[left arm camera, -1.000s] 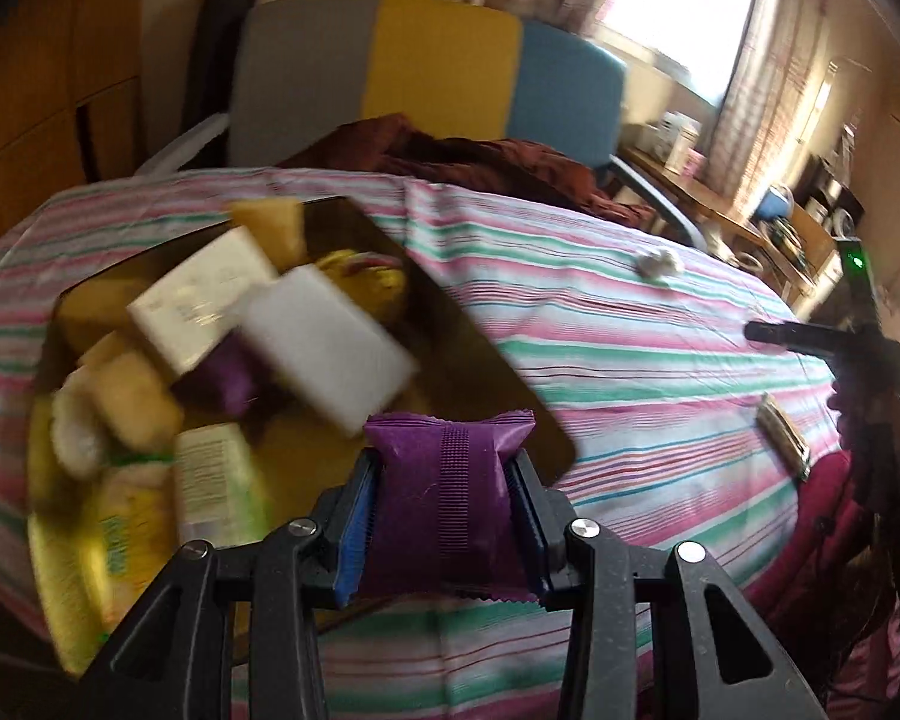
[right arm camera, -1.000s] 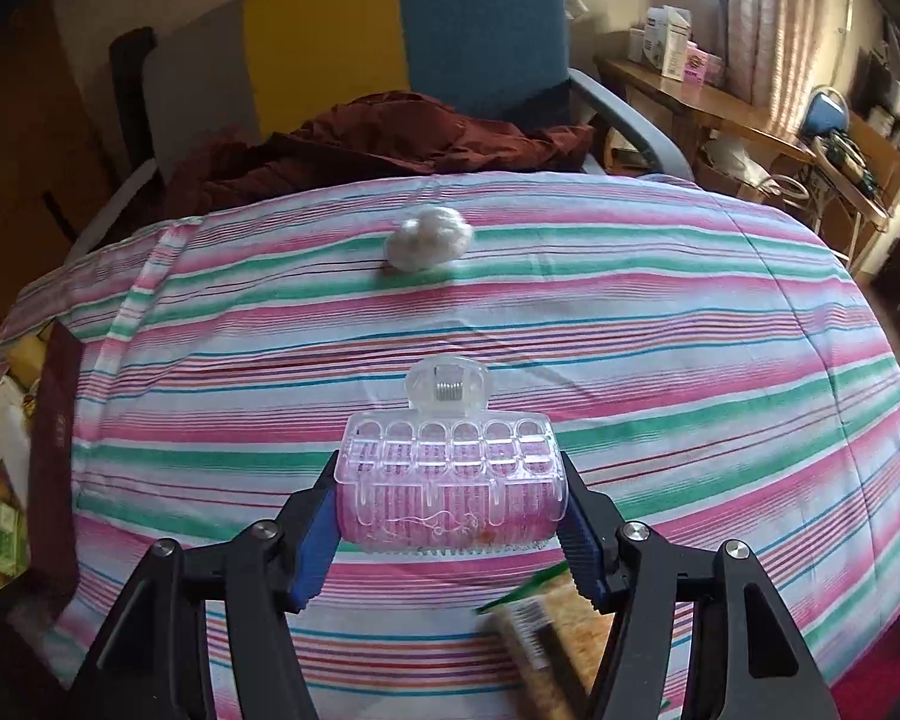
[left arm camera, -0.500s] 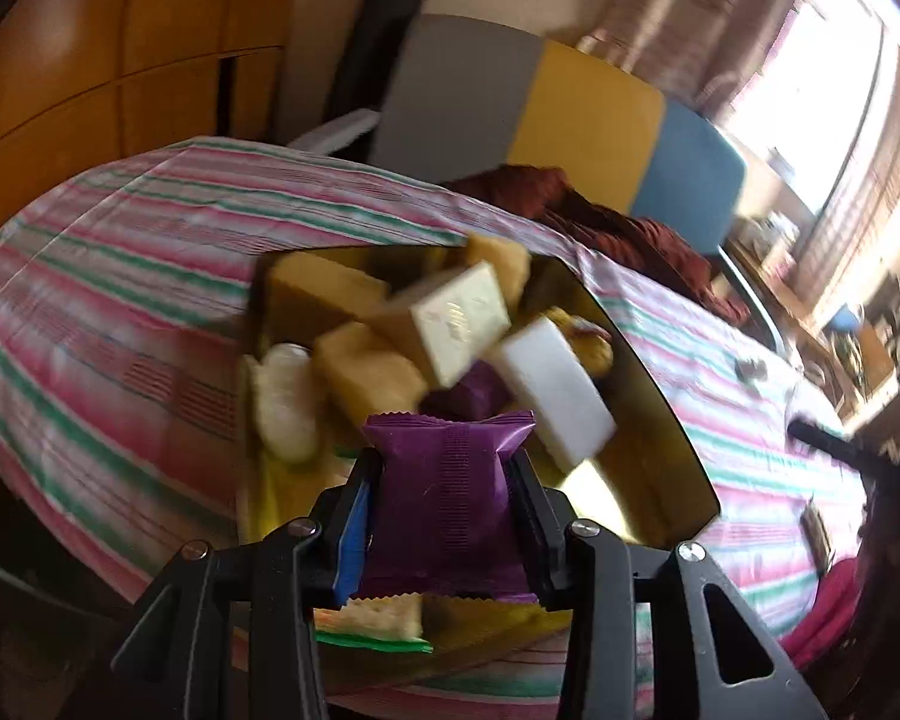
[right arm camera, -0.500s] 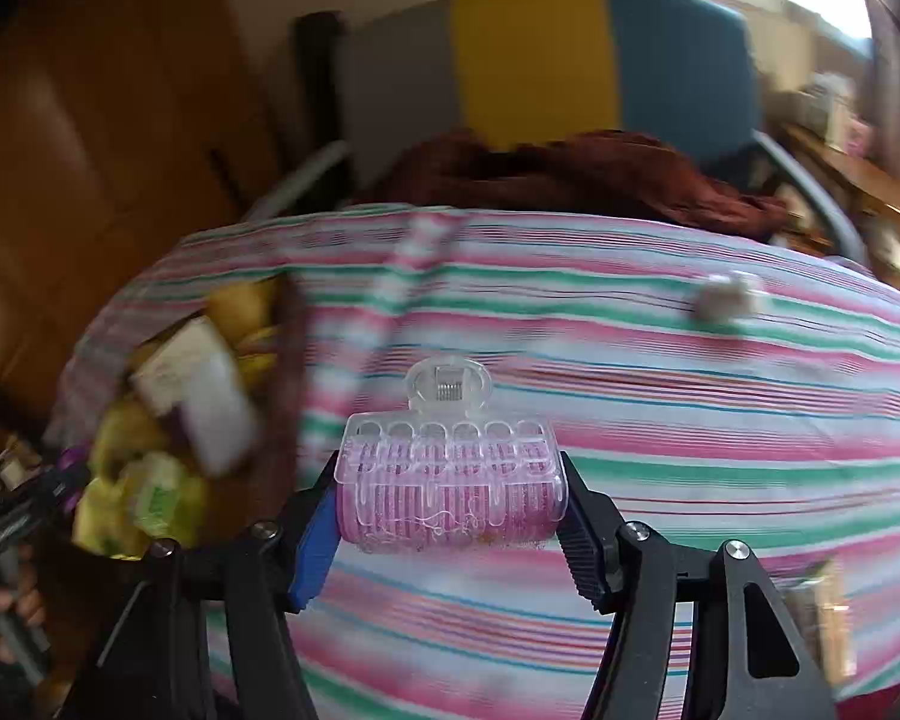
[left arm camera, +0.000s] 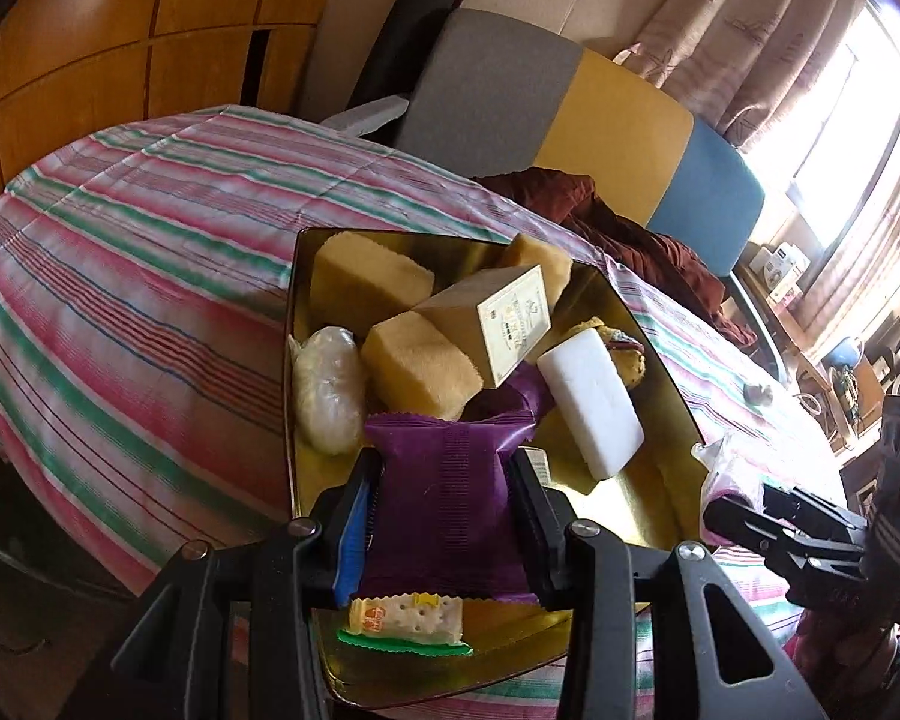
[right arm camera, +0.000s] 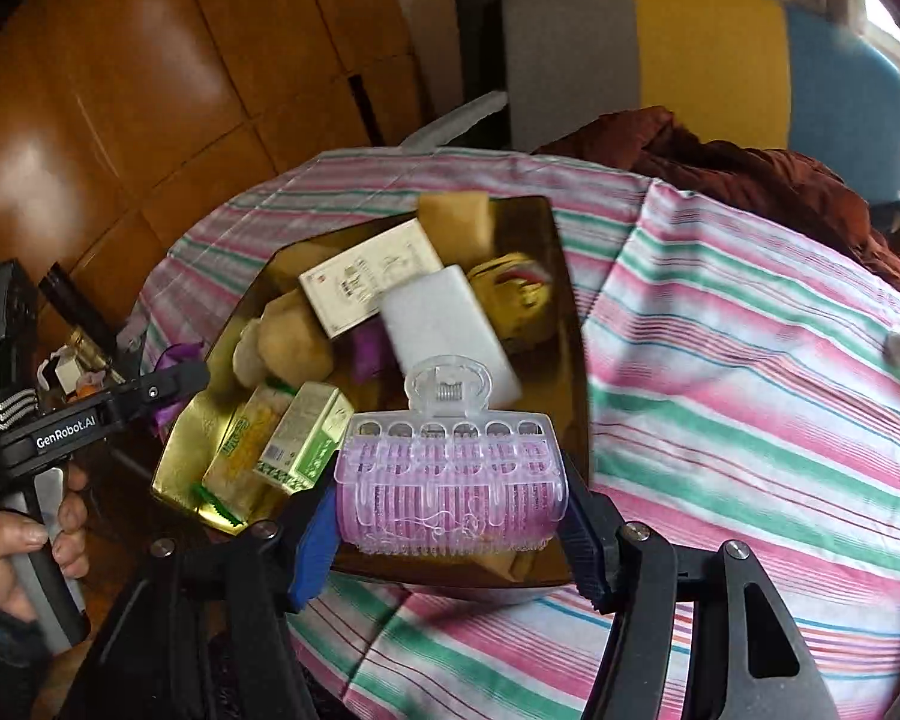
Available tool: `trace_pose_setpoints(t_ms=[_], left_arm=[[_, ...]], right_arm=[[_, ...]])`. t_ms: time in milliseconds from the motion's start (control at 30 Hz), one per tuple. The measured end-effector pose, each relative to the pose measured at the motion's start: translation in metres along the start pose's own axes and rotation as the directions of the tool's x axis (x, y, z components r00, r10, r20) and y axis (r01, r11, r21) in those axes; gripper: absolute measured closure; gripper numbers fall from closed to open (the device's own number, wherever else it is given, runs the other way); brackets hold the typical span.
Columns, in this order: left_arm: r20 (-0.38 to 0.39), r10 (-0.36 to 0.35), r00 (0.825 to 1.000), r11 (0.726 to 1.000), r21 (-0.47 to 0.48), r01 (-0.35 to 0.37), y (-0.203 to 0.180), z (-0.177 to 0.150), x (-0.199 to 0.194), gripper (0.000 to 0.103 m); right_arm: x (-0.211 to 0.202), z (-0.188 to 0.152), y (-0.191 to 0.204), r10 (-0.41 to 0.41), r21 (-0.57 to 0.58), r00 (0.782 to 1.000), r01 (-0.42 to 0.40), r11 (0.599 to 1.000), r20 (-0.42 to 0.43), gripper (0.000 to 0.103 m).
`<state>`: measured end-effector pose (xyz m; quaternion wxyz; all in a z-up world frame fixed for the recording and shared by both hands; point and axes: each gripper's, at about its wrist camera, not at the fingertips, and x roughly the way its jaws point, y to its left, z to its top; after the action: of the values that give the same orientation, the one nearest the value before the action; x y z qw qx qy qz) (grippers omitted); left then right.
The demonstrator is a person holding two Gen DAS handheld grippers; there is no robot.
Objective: Organize objects
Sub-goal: 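Carry the sachet and roller into the gold tray and release both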
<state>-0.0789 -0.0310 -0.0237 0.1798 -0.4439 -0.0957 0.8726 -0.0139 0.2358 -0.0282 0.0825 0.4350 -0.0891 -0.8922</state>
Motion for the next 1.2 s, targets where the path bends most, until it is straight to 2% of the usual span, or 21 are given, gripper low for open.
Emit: trace_pose_setpoints(t_ms=[233, 300, 333, 467, 733, 867, 967, 1200], left_arm=[[-0.016, -0.003, 1.000, 1.000, -0.005, 0.003, 0.003, -0.003, 0.004, 0.061], [-0.023, -0.002, 1.000, 1.000, -0.008, 0.001, 0.003, -0.004, 0.007, 0.061], [-0.027, -0.001, 1.000, 1.000, -0.010, 0.001, 0.004, -0.004, 0.008, 0.061], [-0.044, 0.004, 0.999, 1.000, -0.010, -0.004, 0.004, -0.007, 0.013, 0.061], [-0.021, 0.064, 0.998, 0.998, -0.006, -0.064, 0.005, -0.006, 0.011, 0.061], [0.005, 0.041, 0.999, 0.999, 0.026, -0.041, -0.002, -0.003, 0.004, 0.056], [0.003, 0.024, 1.000, 0.999, 0.044, -0.025, -0.007, -0.002, 0.002, 0.054], [0.043, 0.091, 0.995, 0.996, 0.011, -0.092, -0.001, 0.004, -0.008, 0.054]], right_arm=[[0.023, -0.001, 0.023, 0.043, -0.024, 0.998, -0.044, 0.999, -0.038, 0.038], [0.032, -0.004, 0.028, 0.064, -0.025, 0.996, -0.066, 0.997, -0.061, 0.028], [0.036, -0.006, 0.031, 0.071, -0.028, 0.995, -0.073, 0.997, -0.073, 0.018], [0.045, -0.015, 0.035, 0.082, -0.027, 0.992, -0.085, 0.996, -0.099, 0.017], [0.040, -0.019, 0.029, 0.088, -0.002, 0.993, -0.089, 0.996, -0.079, 0.012], [0.033, -0.019, 0.032, 0.064, -0.008, 0.996, -0.064, 0.998, -0.060, 0.001], [0.027, -0.019, 0.034, 0.040, -0.013, 0.998, -0.040, 0.999, -0.040, 0.000], [0.014, -0.021, 0.036, -0.004, -0.022, 1.000, 0.004, 1.000, 0.002, 0.000]])
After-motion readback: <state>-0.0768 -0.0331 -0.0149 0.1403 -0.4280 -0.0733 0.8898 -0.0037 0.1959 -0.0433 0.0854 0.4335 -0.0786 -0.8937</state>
